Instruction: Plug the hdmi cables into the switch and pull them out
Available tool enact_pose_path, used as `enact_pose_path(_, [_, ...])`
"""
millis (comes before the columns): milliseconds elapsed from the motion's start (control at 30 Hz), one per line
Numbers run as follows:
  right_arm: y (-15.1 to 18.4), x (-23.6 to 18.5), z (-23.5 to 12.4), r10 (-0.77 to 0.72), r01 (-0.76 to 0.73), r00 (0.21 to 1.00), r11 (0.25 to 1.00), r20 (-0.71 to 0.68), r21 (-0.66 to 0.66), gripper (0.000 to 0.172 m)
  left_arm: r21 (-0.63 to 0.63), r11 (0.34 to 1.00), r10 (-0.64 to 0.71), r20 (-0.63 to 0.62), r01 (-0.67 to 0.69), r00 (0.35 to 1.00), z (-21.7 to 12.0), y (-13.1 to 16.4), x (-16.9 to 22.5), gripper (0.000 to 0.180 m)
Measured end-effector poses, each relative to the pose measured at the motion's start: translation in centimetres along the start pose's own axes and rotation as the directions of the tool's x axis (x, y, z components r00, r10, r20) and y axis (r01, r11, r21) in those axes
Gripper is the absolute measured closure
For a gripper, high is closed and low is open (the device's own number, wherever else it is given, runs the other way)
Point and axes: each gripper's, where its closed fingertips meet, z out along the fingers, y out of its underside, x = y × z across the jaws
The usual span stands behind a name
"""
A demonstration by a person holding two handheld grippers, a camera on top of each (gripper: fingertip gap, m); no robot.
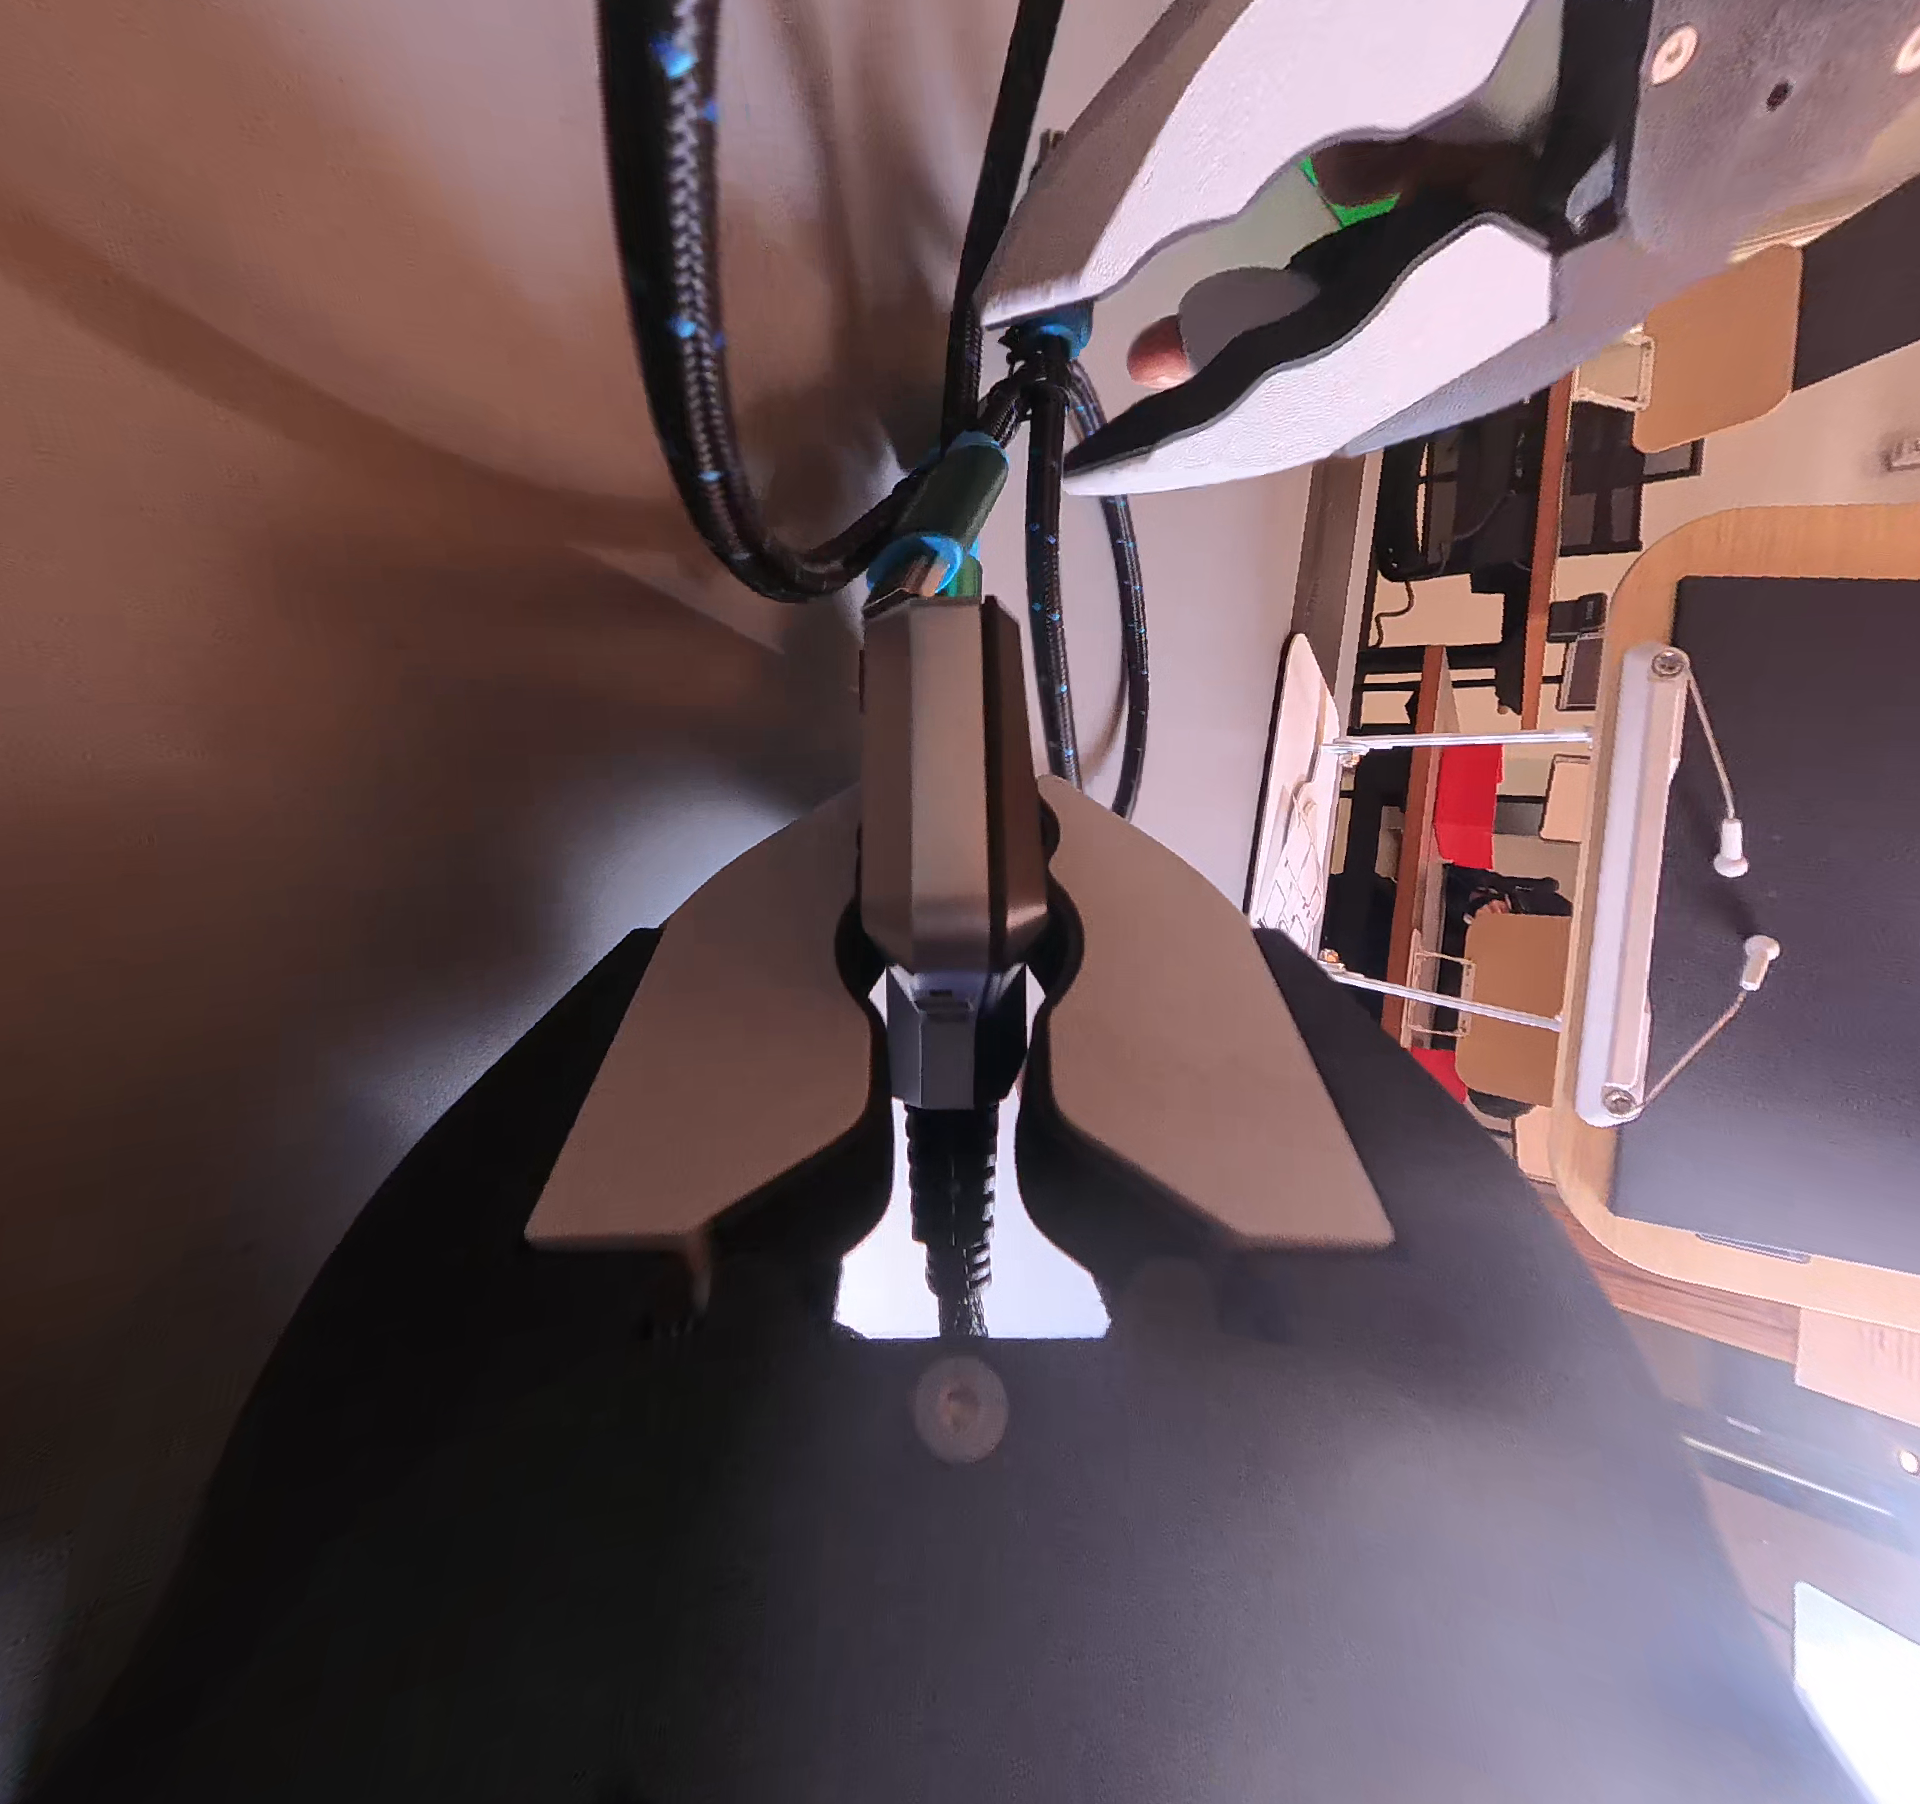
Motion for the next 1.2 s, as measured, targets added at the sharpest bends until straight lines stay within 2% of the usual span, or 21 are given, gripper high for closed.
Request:
enact_pose_path(67, [-0.1,0.0,0.0,-0.010,0.010,1.000,1.000,0.001,-0.005,0.149,-0.035,0.999,-0.014,-0.053,0.012,0.998,0.4,0.0,0.4,0.160])
enact_pose_path(100, [0.0,-0.1,0.0,-0.015,0.015,1.000,1.000,-0.002,-0.012,0.149,-0.057,0.998,-0.017,-0.032,0.015,0.999,0.5,0.1,0.0,0.167])
enact_pose_path(133, [0.1,-0.1,0.0,-0.014,0.014,1.000,1.000,-0.006,-0.015,0.149,-0.082,0.996,-0.018,-0.007,0.017,1.000,0.4,0.3,-0.3,0.168])
enact_pose_path(267, [0.5,0.5,-0.3,0.021,-0.022,0.999,0.999,-0.026,-0.029,0.149,-0.079,0.995,-0.047,0.136,0.058,0.990,-0.8,-0.2,-1.4,0.169])
enact_pose_path(367, [0.8,0.7,-0.2,0.033,-0.035,0.999,0.998,-0.035,-0.055,0.149,-0.045,0.987,-0.136,0.309,0.157,0.941,-1.9,-0.9,-2.6,0.169])
enact_pose_path(467, [0.9,0.8,0.0,0.043,-0.047,0.998,0.996,-0.043,-0.082,0.149,-0.076,0.976,-0.162,0.385,0.206,0.909,-1.8,-1.3,-2.0,0.169])
enact_pose_path(600, [0.6,0.7,0.2,0.062,-0.067,0.997,0.993,-0.048,-0.097,0.148,-0.197,0.952,-0.105,0.506,0.234,0.856,-1.7,-0.7,-2.1,0.169])
enact_pose_path(800, [0.5,0.8,0.0,0.268,-0.268,0.963,0.963,0.019,-0.032,0.148,-0.280,0.935,-0.008,0.596,0.217,0.803,-2.1,-0.4,-2.4,0.169])
enact_pose_path(900, [0.5,0.6,0.1,0.321,-0.320,0.945,0.947,0.053,-0.026,0.148,-0.312,0.924,0.022,0.617,0.220,0.786,-1.8,-0.2,-2.0,0.169])
enact_pose_path(1033, [0.6,0.5,0.1,0.334,-0.332,0.941,0.943,0.055,-0.036,0.147,-0.319,0.925,0.057,0.654,0.207,0.754,-1.5,-0.3,-1.7,0.169])
enact_pose_path(1200, [0.7,0.5,0.1,0.348,-0.346,0.936,0.938,0.061,-0.028,0.147,-0.271,0.950,0.083,0.702,0.157,0.708,-1.7,-0.7,-1.3,0.169])
